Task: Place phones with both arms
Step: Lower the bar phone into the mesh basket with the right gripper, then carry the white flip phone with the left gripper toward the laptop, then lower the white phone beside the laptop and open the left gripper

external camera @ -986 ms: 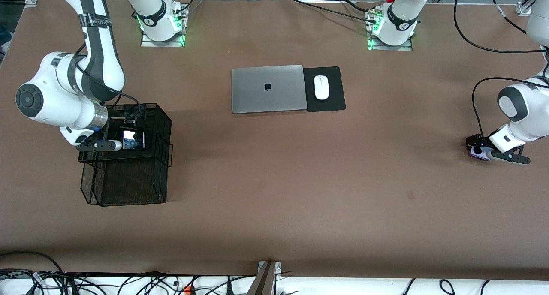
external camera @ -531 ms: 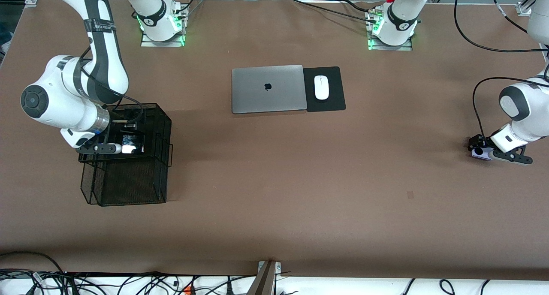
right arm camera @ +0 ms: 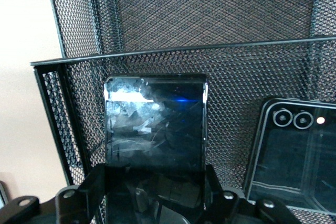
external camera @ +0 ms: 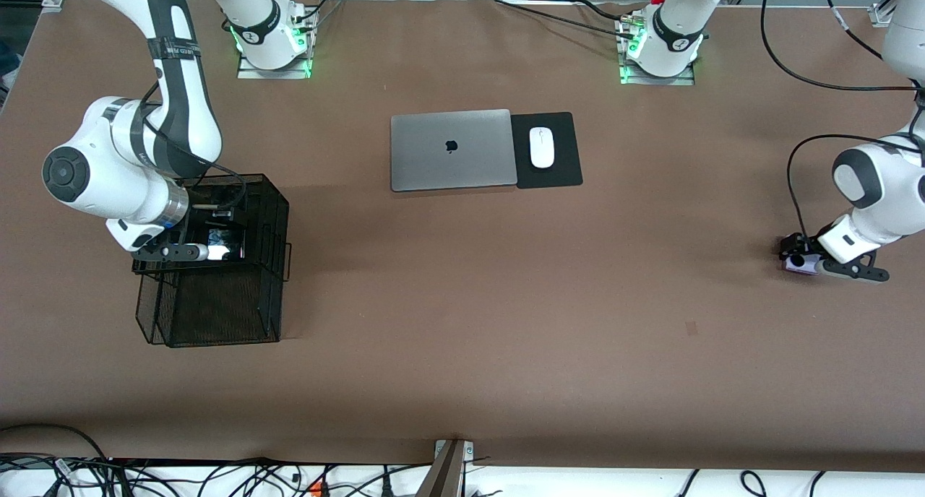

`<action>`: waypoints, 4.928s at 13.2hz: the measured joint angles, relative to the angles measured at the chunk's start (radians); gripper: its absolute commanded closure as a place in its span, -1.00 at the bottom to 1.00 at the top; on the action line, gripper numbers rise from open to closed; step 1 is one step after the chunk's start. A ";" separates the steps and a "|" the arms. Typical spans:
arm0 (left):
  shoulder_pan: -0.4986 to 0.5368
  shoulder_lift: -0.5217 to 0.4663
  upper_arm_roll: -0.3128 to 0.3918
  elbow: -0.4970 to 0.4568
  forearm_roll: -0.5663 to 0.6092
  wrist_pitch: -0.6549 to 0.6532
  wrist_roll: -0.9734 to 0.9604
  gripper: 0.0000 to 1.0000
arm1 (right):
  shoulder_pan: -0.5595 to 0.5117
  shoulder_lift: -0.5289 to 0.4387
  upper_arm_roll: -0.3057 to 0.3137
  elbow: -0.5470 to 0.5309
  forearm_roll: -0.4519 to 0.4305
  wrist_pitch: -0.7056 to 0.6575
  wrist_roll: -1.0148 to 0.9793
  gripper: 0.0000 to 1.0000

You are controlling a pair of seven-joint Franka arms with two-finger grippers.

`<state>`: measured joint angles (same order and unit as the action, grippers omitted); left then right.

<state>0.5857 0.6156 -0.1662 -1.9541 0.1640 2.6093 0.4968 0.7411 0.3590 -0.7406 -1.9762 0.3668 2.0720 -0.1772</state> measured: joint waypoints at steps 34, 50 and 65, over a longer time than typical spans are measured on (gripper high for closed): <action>-1.097 0.327 -0.016 0.847 -0.041 -0.476 -1.431 1.00 | -0.210 0.254 -0.001 0.788 0.149 -0.628 0.176 -0.99; -1.256 0.575 -0.016 0.980 -0.053 0.018 -1.554 0.89 | -0.211 0.255 -0.001 0.788 0.149 -0.628 0.176 -0.99; -1.269 0.562 -0.013 1.035 -0.063 -0.147 -1.528 -1.00 | -0.195 0.256 0.007 0.789 0.149 -0.629 0.172 -0.99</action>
<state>-0.6837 1.1781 -0.1793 -0.9193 0.1005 2.4627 -1.0310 0.5460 0.6146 -0.7340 -1.1870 0.5158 1.4425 -0.0054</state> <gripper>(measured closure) 0.000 0.004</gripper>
